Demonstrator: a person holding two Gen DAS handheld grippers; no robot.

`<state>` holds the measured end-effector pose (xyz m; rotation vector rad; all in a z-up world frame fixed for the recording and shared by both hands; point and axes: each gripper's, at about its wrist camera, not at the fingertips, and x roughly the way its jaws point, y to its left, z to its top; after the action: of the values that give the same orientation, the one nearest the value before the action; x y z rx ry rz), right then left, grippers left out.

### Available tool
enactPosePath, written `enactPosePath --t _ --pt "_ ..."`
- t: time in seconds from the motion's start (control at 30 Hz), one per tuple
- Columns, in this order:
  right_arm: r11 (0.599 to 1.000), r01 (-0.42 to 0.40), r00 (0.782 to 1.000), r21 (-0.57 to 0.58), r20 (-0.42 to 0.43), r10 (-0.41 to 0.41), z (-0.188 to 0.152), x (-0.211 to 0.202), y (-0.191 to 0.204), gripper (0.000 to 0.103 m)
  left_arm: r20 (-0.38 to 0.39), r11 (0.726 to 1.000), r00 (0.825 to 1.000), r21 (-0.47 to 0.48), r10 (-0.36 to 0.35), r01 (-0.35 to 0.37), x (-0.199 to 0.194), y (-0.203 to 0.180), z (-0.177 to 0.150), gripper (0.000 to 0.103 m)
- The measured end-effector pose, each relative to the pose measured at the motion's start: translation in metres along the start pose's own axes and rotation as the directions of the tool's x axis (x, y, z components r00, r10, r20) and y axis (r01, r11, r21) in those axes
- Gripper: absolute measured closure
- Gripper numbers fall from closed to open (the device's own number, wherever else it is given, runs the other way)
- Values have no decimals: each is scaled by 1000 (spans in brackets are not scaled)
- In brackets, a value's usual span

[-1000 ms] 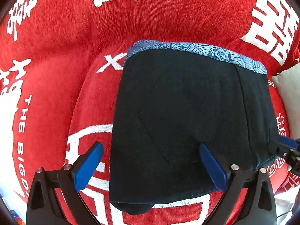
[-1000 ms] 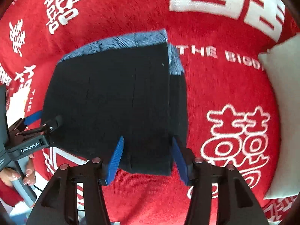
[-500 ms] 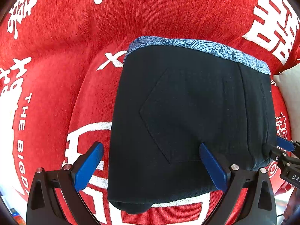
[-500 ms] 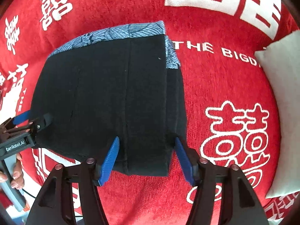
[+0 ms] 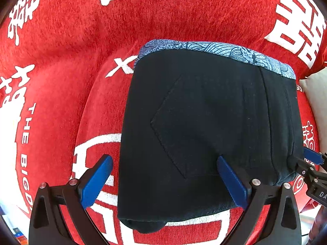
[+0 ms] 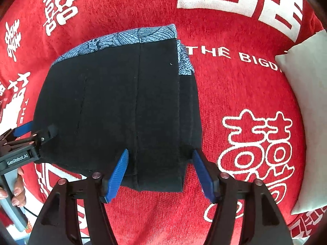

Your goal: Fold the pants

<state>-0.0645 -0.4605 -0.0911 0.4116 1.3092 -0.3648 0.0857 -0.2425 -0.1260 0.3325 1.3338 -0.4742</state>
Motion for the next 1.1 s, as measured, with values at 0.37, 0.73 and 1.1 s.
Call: enactPosePath --t 0.37,0.73,1.1 --pt "1000 -29 999 3 -22 29 1 -8 -9 31 -13 1000 1000 -4 -20 20 0 2 2 1" --pt "979 -184 983 91 28 182 9 -22 -60 25 3 995 995 -1 -99 99 -16 23 17 1" --pt "838 -480 871 262 27 490 40 22 -126 25 -73 924 922 6 -381 383 10 57 56 1"
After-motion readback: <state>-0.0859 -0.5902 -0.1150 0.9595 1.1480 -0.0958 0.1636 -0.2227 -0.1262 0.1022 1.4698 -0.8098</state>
